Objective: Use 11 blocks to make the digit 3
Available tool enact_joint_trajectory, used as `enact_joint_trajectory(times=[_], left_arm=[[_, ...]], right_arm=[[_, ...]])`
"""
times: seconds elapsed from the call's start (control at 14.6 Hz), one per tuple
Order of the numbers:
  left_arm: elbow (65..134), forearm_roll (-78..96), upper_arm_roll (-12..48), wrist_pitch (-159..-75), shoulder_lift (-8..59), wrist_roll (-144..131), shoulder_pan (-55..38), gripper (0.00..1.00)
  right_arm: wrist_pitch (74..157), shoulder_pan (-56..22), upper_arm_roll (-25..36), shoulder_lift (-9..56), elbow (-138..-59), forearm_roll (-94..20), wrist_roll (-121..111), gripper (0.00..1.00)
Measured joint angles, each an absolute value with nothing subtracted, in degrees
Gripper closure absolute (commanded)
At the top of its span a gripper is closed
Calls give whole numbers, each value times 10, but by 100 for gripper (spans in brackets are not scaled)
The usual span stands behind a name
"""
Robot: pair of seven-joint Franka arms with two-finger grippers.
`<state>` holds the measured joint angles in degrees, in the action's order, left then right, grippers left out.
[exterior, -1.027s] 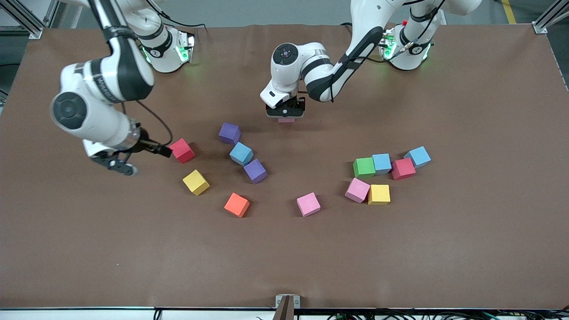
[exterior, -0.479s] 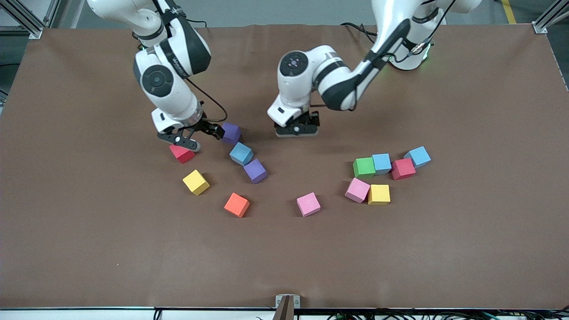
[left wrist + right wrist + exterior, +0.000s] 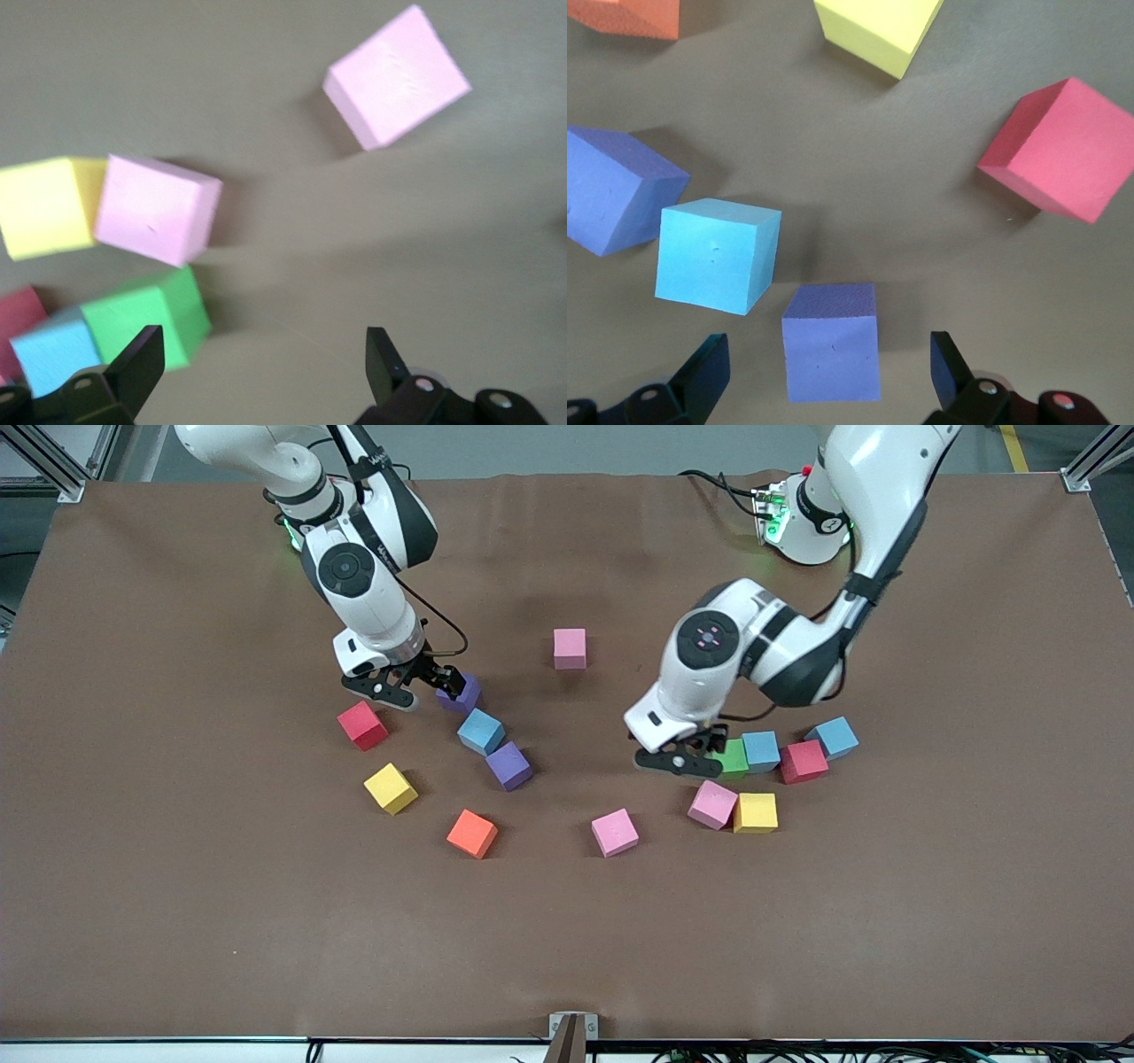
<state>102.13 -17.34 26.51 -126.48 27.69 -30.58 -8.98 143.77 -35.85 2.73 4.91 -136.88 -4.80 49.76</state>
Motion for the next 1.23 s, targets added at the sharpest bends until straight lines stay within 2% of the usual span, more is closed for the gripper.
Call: enact_joint_trajectory(times=[0.41, 0.75, 0.89, 1.03, 1.16, 1.23], left_arm=[[1022, -245, 264, -1344, 328, -283, -42, 0], [1022, -289, 265, -1372, 350, -266, -20, 0], [1022, -292, 265, -1384, 354, -262, -14, 0], [1022, -292, 265, -1394, 359, -261, -10, 1], [1022, -292, 265, -1411, 367, -261, -9, 1], [1022, -293, 265, -1419, 372, -261, -9, 1]], right_arm=[[1512, -390, 28, 113, -1378, -48, 521, 0], [1523, -400, 28, 141, -1378, -48, 528, 3], [1523, -400, 29, 142, -1378, -48, 528, 9], [1523, -400, 30, 143, -1378, -48, 535, 20], [1528, -400, 30, 145, -1378, -48, 546, 36], [1529, -400, 30, 146, -1378, -48, 551, 48]])
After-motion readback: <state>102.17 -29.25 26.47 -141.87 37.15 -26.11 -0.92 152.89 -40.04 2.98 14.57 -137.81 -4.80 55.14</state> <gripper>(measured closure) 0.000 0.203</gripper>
